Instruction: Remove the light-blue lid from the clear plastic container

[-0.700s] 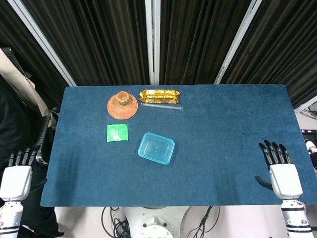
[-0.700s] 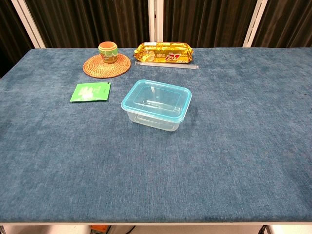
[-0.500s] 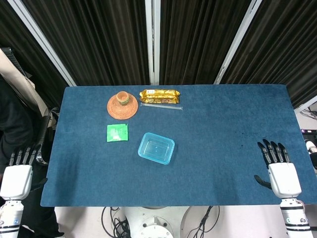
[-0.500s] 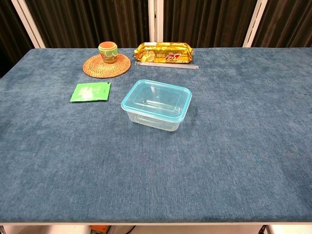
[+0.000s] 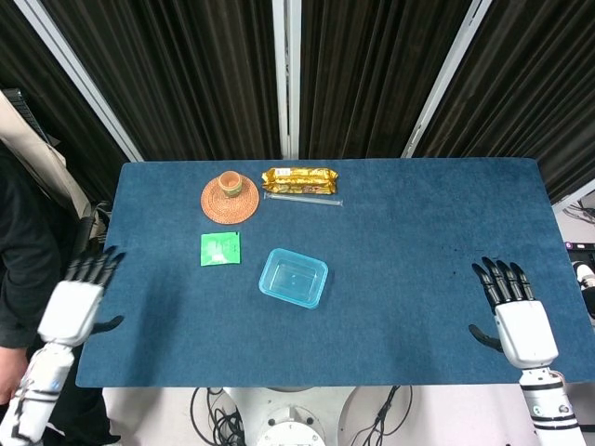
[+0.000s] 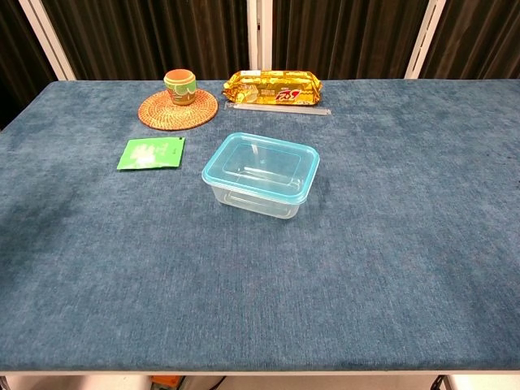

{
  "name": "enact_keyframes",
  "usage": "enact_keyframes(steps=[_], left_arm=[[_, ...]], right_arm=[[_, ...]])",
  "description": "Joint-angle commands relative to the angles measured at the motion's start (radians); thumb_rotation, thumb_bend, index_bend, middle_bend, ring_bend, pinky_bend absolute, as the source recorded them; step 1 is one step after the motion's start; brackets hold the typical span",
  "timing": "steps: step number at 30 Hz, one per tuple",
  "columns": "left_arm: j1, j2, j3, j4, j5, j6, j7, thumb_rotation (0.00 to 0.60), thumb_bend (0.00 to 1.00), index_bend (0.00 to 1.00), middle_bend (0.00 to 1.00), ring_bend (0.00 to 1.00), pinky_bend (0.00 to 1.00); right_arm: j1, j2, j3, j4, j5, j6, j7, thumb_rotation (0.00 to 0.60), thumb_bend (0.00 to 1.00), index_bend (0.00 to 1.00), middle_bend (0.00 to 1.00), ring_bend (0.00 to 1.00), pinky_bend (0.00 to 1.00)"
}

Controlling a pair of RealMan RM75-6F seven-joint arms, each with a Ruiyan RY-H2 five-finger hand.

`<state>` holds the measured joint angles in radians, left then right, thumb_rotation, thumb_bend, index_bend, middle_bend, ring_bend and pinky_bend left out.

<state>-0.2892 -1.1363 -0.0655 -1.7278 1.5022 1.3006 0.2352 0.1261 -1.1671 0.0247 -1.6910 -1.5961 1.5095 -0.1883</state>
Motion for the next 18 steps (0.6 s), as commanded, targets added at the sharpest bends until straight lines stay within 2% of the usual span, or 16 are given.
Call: enact_keyframes(steps=[1, 4, 8, 12, 18], left_arm=[[-0.204, -0.006, -0.083, -0.015, -0.028, -0.25, 0.012, 0.6, 0.0, 0.06, 0.0, 0.0, 0.0], [-0.323, -0.056, -0.124, 0.021, -0.087, -0.4, 0.031, 0.6, 0.0, 0.06, 0.0, 0.0, 0.0], [-0.453, -0.142, -0.162, 0.1, -0.166, -0.546, 0.055, 0.6, 0.0, 0.06, 0.0, 0.0, 0.0], [-0.565, -0.219, -0.174, 0.183, -0.258, -0.668, 0.092, 0.6, 0.0, 0.06, 0.0, 0.0, 0.0], [-0.678, -0.291, -0.16, 0.255, -0.378, -0.778, 0.124, 0.6, 0.0, 0.05, 0.0, 0.0, 0.0]], right_arm=[[0.012, 0.006, 0.006, -0.011, -0.017, -0.007, -0.009, 0.6, 0.03, 0.0, 0.03, 0.0, 0.0], [0.017, 0.01, 0.009, -0.018, -0.023, -0.012, -0.013, 0.6, 0.03, 0.0, 0.03, 0.0, 0.0], [0.019, 0.011, 0.011, -0.019, -0.019, -0.018, -0.015, 0.6, 0.03, 0.0, 0.03, 0.0, 0.0], [0.016, 0.008, 0.013, -0.014, -0.011, -0.019, -0.008, 0.6, 0.03, 0.0, 0.03, 0.0, 0.0], [0.013, 0.001, 0.015, 0.004, 0.003, -0.025, 0.013, 0.6, 0.03, 0.0, 0.03, 0.0, 0.0]])
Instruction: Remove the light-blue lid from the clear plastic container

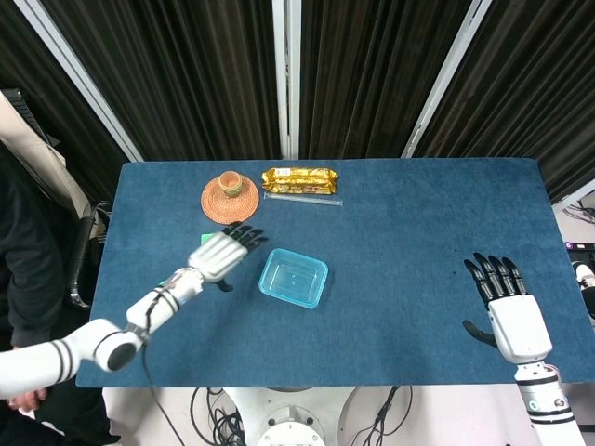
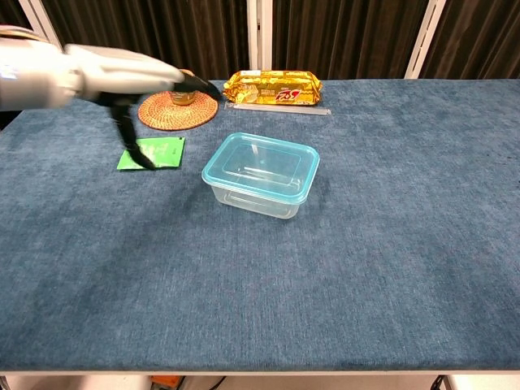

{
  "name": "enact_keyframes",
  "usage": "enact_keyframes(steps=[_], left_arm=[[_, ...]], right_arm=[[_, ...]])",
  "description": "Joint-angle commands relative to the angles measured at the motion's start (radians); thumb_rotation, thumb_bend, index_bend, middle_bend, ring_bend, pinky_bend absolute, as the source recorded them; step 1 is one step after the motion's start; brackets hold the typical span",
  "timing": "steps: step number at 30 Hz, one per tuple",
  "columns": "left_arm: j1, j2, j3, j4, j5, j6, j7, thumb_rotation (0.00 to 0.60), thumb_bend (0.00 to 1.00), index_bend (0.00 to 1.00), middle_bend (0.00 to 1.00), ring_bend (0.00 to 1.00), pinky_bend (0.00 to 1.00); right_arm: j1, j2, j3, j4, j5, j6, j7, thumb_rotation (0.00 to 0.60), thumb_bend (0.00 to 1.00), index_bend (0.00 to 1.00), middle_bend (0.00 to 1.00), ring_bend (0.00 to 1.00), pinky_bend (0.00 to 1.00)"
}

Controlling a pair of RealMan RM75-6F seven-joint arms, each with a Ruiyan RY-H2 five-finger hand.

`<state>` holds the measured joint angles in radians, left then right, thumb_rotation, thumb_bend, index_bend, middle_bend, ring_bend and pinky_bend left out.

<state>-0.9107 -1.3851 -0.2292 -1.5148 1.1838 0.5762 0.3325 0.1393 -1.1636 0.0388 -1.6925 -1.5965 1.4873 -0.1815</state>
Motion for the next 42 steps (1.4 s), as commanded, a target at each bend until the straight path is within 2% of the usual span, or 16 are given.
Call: enact_keyframes(steps=[1, 5, 13, 19, 27, 31, 33, 36, 42], left_arm=[[-0.071, -0.05, 0.009, 0.05, -0.077, -0.063, 0.032, 0.6, 0.0, 0.05, 0.0, 0.0, 0.0], [-0.119, -0.07, 0.029, 0.062, -0.159, -0.093, 0.039, 0.6, 0.0, 0.04, 0.0, 0.0, 0.0], [-0.187, -0.096, 0.073, 0.083, -0.269, -0.073, 0.053, 0.6, 0.0, 0.04, 0.0, 0.0, 0.0], [-0.216, -0.11, 0.09, 0.082, -0.292, -0.057, 0.042, 0.6, 0.0, 0.04, 0.0, 0.0, 0.0], [-0.231, -0.138, 0.086, 0.11, -0.278, -0.071, -0.031, 0.6, 0.0, 0.04, 0.0, 0.0, 0.0], [-0.233, -0.157, 0.086, 0.146, -0.281, -0.074, -0.069, 0.6, 0.0, 0.05, 0.0, 0.0, 0.04], [-0.228, -0.169, 0.085, 0.159, -0.283, -0.061, -0.085, 0.6, 0.0, 0.1, 0.04, 0.02, 0.09], [-0.211, -0.191, 0.081, 0.17, -0.281, -0.023, -0.111, 0.6, 0.0, 0.18, 0.15, 0.12, 0.18], [-0.175, -0.219, 0.083, 0.153, -0.273, 0.061, -0.126, 0.6, 0.0, 0.24, 0.26, 0.23, 0.29]], right_arm=[[0.0, -0.004, 0.002, 0.008, 0.006, -0.005, 0.009, 0.6, 0.03, 0.0, 0.03, 0.0, 0.0], [0.002, -0.01, 0.004, 0.021, 0.011, -0.011, 0.021, 0.6, 0.03, 0.0, 0.03, 0.0, 0.0], [0.007, -0.019, 0.006, 0.04, 0.02, -0.025, 0.04, 0.6, 0.03, 0.0, 0.03, 0.0, 0.0], [0.009, -0.02, 0.007, 0.044, 0.024, -0.03, 0.043, 0.6, 0.03, 0.0, 0.03, 0.0, 0.0], [0.009, -0.022, 0.007, 0.051, 0.032, -0.038, 0.049, 0.6, 0.03, 0.0, 0.03, 0.0, 0.0], [0.015, -0.027, 0.006, 0.054, 0.031, -0.047, 0.052, 0.6, 0.03, 0.0, 0.03, 0.0, 0.0], [0.023, -0.031, 0.005, 0.054, 0.024, -0.057, 0.054, 0.6, 0.03, 0.0, 0.03, 0.0, 0.0], [0.05, -0.049, 0.006, 0.056, 0.004, -0.085, 0.058, 0.6, 0.03, 0.0, 0.03, 0.0, 0.0], [0.157, -0.164, 0.03, 0.086, -0.04, -0.187, 0.09, 0.6, 0.04, 0.0, 0.04, 0.0, 0.0]])
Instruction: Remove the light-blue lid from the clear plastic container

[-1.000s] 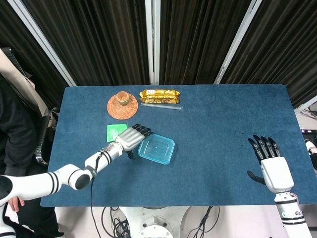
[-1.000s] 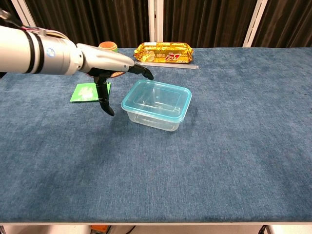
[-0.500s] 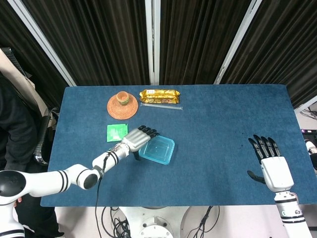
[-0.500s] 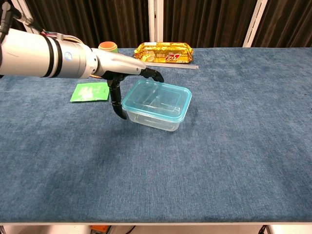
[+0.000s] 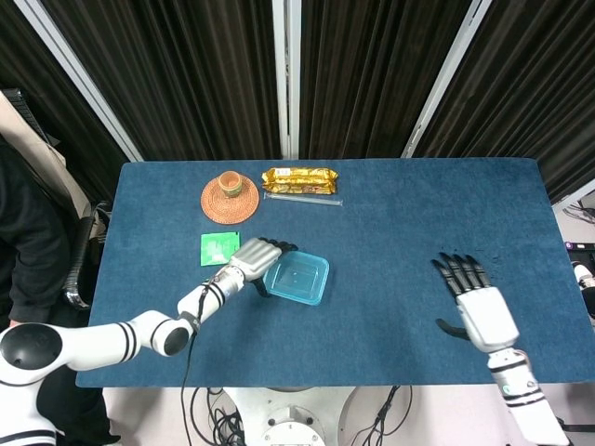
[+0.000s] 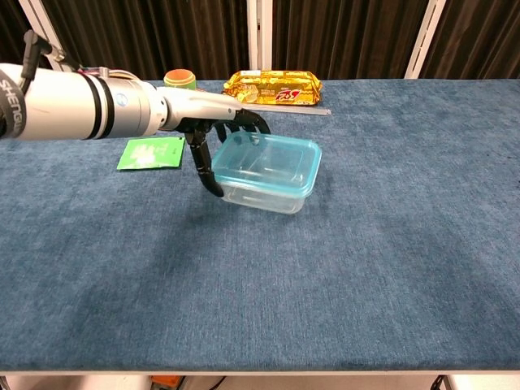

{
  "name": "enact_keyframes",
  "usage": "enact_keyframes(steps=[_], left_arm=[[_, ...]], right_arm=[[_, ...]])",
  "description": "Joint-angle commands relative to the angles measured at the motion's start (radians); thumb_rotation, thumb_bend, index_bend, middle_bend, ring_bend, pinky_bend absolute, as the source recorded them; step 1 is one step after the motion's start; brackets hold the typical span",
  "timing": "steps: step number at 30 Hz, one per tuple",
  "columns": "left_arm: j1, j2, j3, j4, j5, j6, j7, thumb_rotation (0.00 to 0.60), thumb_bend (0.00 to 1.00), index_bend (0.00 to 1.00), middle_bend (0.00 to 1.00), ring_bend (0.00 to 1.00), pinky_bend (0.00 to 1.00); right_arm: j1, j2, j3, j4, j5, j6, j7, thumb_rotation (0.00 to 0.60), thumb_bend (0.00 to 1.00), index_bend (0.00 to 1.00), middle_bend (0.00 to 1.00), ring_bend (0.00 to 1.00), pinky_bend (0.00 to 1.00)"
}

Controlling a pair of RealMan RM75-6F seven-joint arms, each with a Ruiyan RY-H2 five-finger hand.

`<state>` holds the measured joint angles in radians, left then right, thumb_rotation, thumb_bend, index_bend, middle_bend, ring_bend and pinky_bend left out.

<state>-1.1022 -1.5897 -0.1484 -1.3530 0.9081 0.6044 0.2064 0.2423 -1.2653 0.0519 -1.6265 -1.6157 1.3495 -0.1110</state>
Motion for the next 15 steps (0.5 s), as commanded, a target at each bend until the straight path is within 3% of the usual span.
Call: enact_keyframes(steps=[1, 9, 15], left_arm=[[0.02, -0.019, 0.004, -0.015, -0.005, 0.044, 0.004, 0.6, 0.0, 0.24, 0.26, 0.23, 0.29], [0.026, -0.028, 0.008, -0.08, -0.071, 0.12, 0.072, 0.6, 0.0, 0.24, 0.25, 0.23, 0.3], [0.019, -0.028, 0.006, -0.112, -0.109, 0.16, 0.128, 0.6, 0.0, 0.24, 0.25, 0.23, 0.3]], right_arm=[[0.082, -0.098, 0.027, 0.033, -0.027, -0.071, 0.031, 0.6, 0.04, 0.0, 0.04, 0.0, 0.0], [0.257, -0.327, 0.095, 0.162, -0.042, -0.186, 0.082, 0.6, 0.04, 0.0, 0.04, 0.0, 0.0], [0.317, -0.423, 0.105, 0.247, -0.036, -0.207, 0.107, 0.6, 0.04, 0.0, 0.02, 0.0, 0.0]])
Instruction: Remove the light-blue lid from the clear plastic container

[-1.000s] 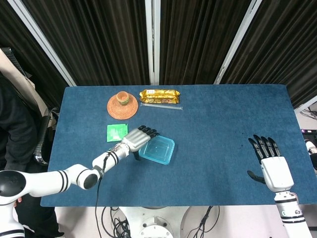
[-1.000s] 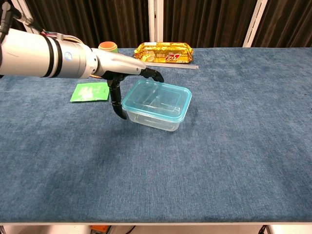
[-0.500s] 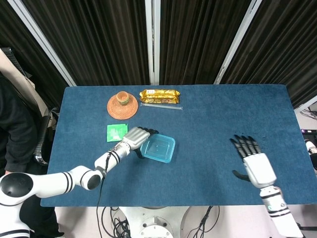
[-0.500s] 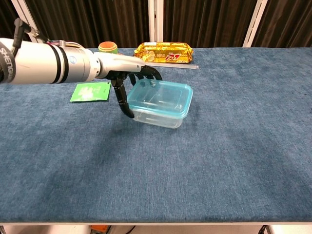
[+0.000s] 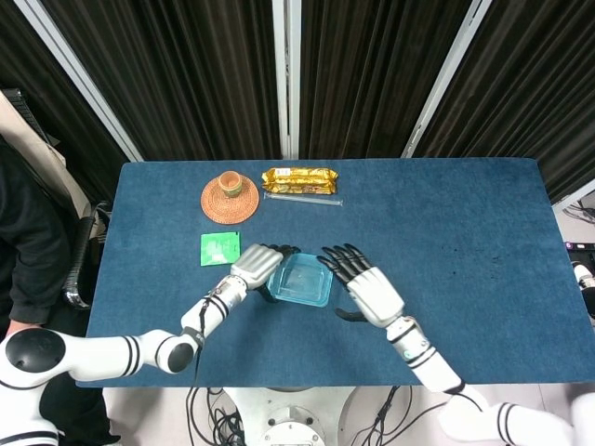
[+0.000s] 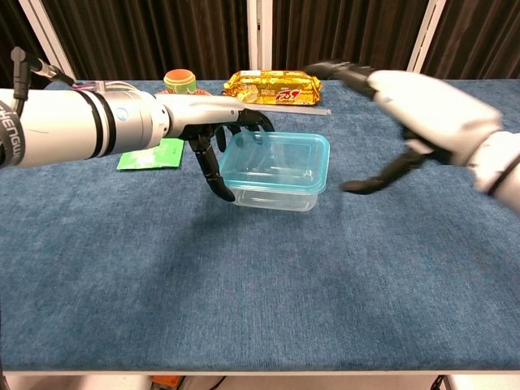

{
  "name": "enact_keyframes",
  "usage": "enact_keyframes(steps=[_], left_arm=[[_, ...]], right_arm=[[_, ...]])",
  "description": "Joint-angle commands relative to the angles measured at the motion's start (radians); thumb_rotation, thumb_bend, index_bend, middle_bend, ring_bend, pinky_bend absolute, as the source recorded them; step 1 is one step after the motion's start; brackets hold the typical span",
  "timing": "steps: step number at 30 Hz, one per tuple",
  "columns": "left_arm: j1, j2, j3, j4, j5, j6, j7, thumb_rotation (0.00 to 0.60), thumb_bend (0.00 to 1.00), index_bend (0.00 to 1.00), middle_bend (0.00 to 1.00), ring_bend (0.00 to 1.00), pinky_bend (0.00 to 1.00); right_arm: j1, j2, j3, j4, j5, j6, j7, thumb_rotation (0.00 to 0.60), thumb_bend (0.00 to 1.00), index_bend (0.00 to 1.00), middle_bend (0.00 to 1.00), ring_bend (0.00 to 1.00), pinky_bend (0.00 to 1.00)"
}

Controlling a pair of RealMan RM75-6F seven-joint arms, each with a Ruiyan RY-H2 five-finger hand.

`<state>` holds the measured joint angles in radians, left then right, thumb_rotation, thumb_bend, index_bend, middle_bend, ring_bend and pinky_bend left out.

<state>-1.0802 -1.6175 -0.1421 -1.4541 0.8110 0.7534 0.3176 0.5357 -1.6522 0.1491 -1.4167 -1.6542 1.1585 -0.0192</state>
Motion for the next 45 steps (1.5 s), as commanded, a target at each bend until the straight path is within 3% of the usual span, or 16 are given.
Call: enact_keyframes(steps=[1, 19, 45], left_arm=[[-0.005, 0.0, 0.001, -0.015, -0.017, 0.017, 0.028, 0.6, 0.0, 0.24, 0.25, 0.23, 0.3], [-0.026, -0.022, 0.01, -0.008, -0.089, 0.025, 0.106, 0.6, 0.0, 0.24, 0.24, 0.23, 0.29], [-0.033, -0.02, 0.014, -0.005, -0.109, 0.009, 0.115, 0.6, 0.0, 0.24, 0.24, 0.23, 0.29]], right_arm=[[0.029, -0.047, 0.005, 0.05, 0.003, -0.016, 0.018, 0.6, 0.04, 0.0, 0.02, 0.0, 0.0], [0.059, -0.117, -0.042, 0.175, 0.017, 0.006, 0.07, 0.6, 0.04, 0.0, 0.01, 0.0, 0.0], [0.082, -0.134, -0.06, 0.221, 0.048, 0.009, 0.065, 0.6, 0.06, 0.0, 0.02, 0.0, 0.0]])
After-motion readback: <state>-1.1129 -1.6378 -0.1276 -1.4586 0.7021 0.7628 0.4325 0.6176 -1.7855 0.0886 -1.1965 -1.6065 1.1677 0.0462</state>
